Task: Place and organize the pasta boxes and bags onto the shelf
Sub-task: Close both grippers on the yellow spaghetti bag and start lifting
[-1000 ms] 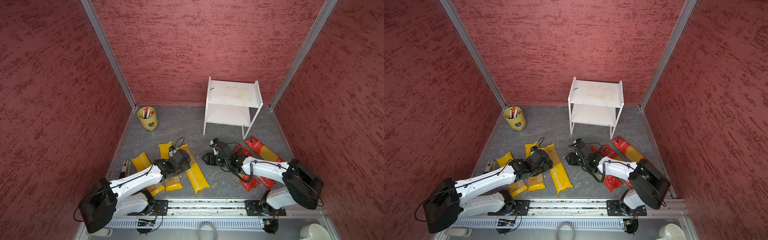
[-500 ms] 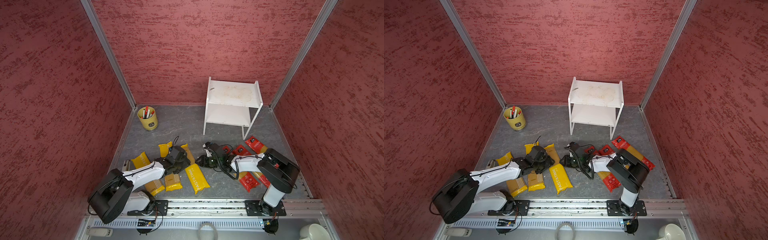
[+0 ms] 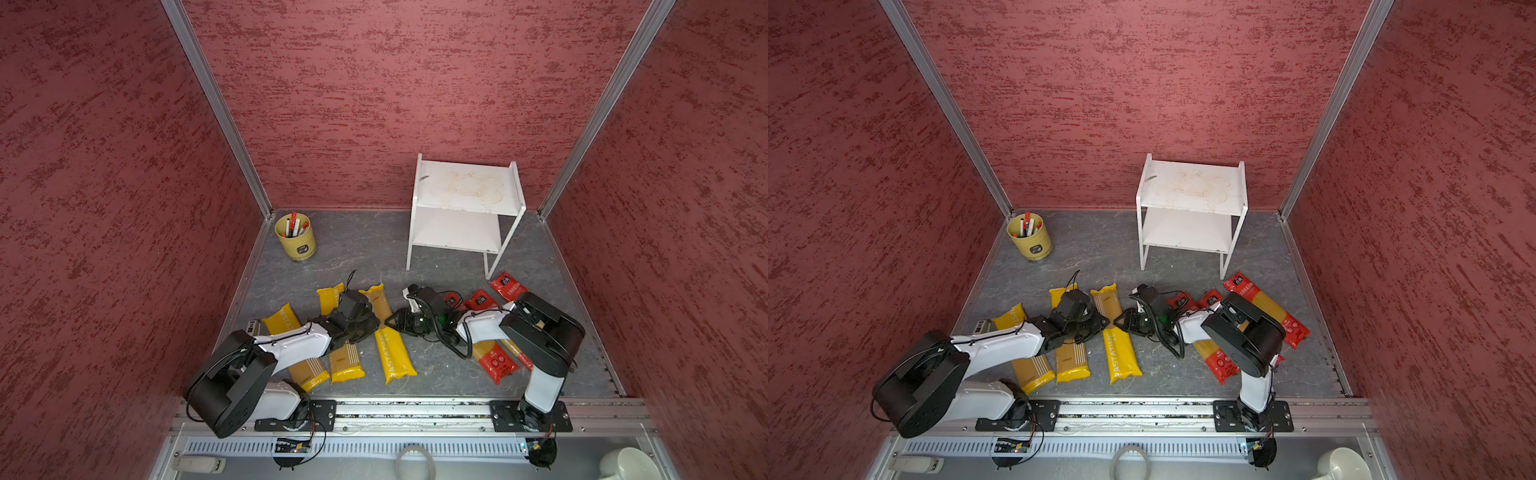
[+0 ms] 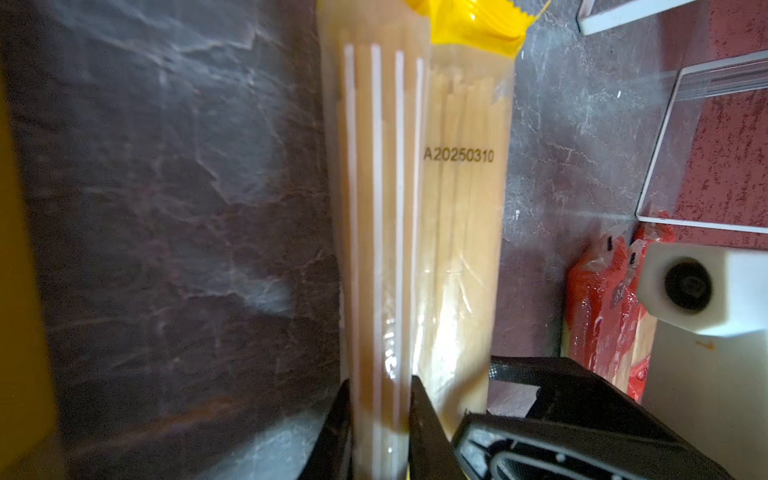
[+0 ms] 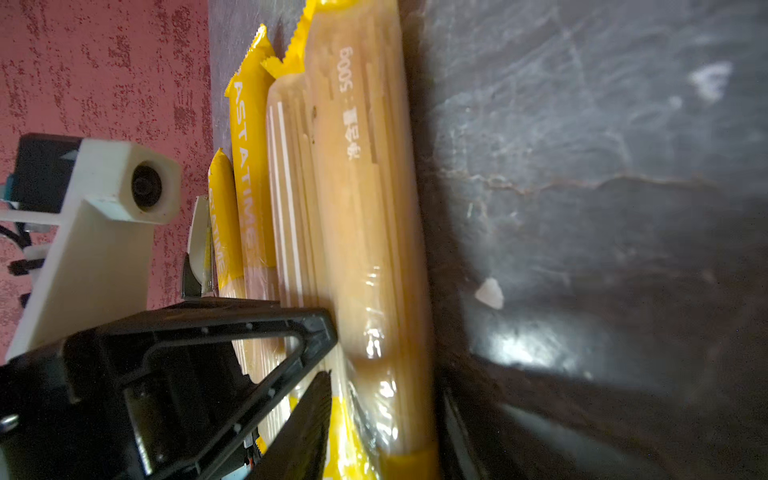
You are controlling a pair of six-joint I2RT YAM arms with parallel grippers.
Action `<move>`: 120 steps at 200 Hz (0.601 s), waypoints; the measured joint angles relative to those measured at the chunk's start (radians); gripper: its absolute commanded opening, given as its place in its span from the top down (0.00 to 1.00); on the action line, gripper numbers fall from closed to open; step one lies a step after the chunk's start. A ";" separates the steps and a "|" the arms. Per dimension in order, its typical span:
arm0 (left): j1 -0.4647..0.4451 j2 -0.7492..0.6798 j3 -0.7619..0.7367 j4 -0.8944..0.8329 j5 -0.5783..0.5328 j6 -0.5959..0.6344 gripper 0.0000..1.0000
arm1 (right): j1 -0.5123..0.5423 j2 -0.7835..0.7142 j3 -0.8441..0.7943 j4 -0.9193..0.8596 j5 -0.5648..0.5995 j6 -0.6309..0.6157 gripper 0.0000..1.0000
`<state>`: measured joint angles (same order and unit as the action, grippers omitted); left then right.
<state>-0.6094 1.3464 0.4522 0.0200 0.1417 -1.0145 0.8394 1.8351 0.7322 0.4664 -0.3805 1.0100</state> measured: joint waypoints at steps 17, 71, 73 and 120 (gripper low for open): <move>0.005 0.002 0.000 0.009 0.003 0.001 0.81 | -0.003 0.018 0.004 0.029 0.001 0.011 0.63; 0.051 -0.012 -0.021 0.039 0.049 -0.009 0.70 | -0.003 0.026 -0.003 0.079 0.008 0.037 0.81; 0.054 -0.013 -0.022 0.038 0.051 -0.008 0.69 | -0.003 0.026 -0.003 0.080 0.009 0.039 0.82; 0.118 -0.118 -0.026 -0.031 0.093 0.010 0.53 | 0.003 0.004 -0.008 0.086 0.026 0.036 0.88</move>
<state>-0.4911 1.2282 0.4267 -0.0109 0.2348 -1.0050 0.8421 1.8393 0.7238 0.5526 -0.3546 1.0458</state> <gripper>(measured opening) 0.440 0.157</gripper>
